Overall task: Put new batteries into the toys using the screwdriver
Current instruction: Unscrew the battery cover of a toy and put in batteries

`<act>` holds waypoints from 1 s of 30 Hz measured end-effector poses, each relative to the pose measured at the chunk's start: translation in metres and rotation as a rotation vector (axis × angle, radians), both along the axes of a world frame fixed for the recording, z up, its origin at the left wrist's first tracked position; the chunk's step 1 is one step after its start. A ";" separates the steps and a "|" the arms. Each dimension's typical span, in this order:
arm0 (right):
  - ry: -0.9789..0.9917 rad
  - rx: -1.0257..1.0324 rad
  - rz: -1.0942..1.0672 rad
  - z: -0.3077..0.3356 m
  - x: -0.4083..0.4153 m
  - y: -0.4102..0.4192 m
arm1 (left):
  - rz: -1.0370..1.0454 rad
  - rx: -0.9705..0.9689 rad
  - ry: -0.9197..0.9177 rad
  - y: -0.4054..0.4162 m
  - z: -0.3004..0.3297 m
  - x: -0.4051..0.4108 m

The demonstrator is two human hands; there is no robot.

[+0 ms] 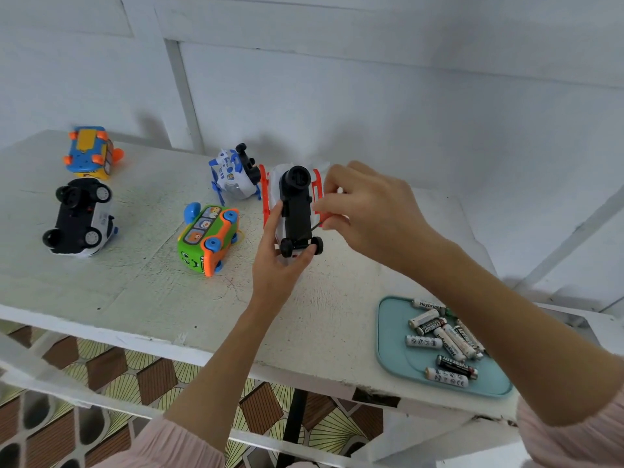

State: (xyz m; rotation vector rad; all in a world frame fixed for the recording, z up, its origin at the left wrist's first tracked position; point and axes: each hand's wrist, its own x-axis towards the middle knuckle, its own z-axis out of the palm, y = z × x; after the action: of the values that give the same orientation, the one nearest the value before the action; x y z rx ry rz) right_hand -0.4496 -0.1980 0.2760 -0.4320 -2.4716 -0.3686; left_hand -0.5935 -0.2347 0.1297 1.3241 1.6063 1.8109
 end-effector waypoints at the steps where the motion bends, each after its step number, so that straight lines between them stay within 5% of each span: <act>1: 0.021 -0.009 0.022 0.003 -0.005 -0.001 | 0.003 -0.003 0.015 0.000 0.000 0.000; 6: -0.127 -0.226 -0.137 0.013 -0.013 -0.004 | 0.013 -0.027 -0.048 0.000 0.002 -0.001; 9: -0.079 -0.395 0.027 0.013 -0.005 -0.004 | 0.010 0.006 -0.113 -0.002 0.003 -0.004; 16: -0.109 -0.299 -0.362 0.006 -0.006 -0.004 | 0.023 -0.008 -0.148 -0.003 0.007 -0.004; 22: 0.096 -0.489 0.102 0.003 -0.012 -0.007 | -0.009 0.007 -0.121 -0.005 0.009 -0.002; 25: 0.079 -0.260 -0.040 0.009 -0.017 -0.006 | -0.024 0.007 -0.134 -0.004 0.008 -0.002; 27: -0.113 -0.179 -0.294 0.018 -0.019 -0.004 | -0.016 0.007 -0.161 -0.004 0.008 -0.002; 30: -0.164 -0.391 -0.228 0.021 -0.014 0.002 | -0.002 0.020 -0.201 -0.005 0.008 -0.004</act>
State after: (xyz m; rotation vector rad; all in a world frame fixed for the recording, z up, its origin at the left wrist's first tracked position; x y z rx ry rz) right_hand -0.4641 -0.1960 0.2967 -0.8810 -2.6642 -0.0046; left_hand -0.5978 -0.2396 0.1379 1.1108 1.4837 1.8965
